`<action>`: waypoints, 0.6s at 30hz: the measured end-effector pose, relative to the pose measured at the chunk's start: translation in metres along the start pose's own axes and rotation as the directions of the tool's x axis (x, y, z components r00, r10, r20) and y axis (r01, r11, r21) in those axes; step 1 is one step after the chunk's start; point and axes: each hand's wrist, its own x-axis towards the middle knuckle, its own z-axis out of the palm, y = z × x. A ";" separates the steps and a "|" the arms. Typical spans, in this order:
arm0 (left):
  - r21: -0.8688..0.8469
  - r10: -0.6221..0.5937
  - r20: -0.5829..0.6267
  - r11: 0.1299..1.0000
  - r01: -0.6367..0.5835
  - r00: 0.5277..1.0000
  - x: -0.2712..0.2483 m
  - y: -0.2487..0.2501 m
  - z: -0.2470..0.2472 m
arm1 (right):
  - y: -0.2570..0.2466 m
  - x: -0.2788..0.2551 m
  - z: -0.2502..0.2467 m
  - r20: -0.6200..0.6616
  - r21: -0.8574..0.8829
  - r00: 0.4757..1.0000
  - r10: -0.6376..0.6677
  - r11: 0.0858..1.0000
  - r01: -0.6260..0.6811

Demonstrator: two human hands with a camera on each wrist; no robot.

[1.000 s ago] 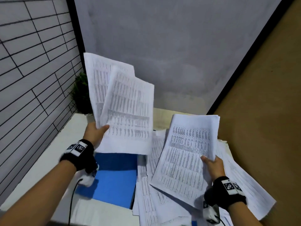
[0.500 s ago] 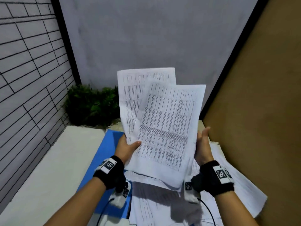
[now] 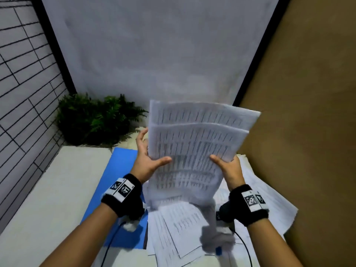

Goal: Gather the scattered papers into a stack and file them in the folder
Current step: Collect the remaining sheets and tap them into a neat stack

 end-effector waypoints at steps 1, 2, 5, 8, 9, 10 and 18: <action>-0.018 -0.014 0.002 1.000 0.014 1.000 0.000 -0.002 0.001 | 0.001 0.000 -0.003 0.020 0.001 1.000 0.019 1.000 -0.019; -0.028 -0.037 0.010 0.999 0.037 0.999 0.000 -0.002 0.002 | 0.002 -0.001 -0.005 0.033 -0.011 0.999 0.039 0.999 -0.039; 0.019 -0.109 -0.014 0.994 0.109 0.994 -0.001 0.002 0.009 | 0.003 -0.002 -0.005 0.020 -0.103 0.999 0.049 0.994 -0.047; -0.003 -0.073 -0.054 0.997 0.073 0.996 -0.002 0.013 0.015 | -0.008 -0.002 -0.001 0.019 -0.093 1.000 -0.018 0.995 0.019; -0.020 -0.046 -0.048 0.999 0.045 0.998 0.000 0.015 0.013 | -0.013 -0.002 -0.002 0.027 -0.060 0.999 -0.031 0.998 0.032; -0.040 -0.015 -0.019 0.999 0.014 1.000 0.001 0.018 0.010 | -0.016 -0.002 -0.003 0.050 -0.032 0.998 -0.045 0.998 0.047; 0.236 -0.408 0.021 0.889 0.392 0.913 -0.019 -0.054 0.004 | 0.066 -0.014 -0.013 0.141 -0.332 0.922 0.360 0.895 -0.299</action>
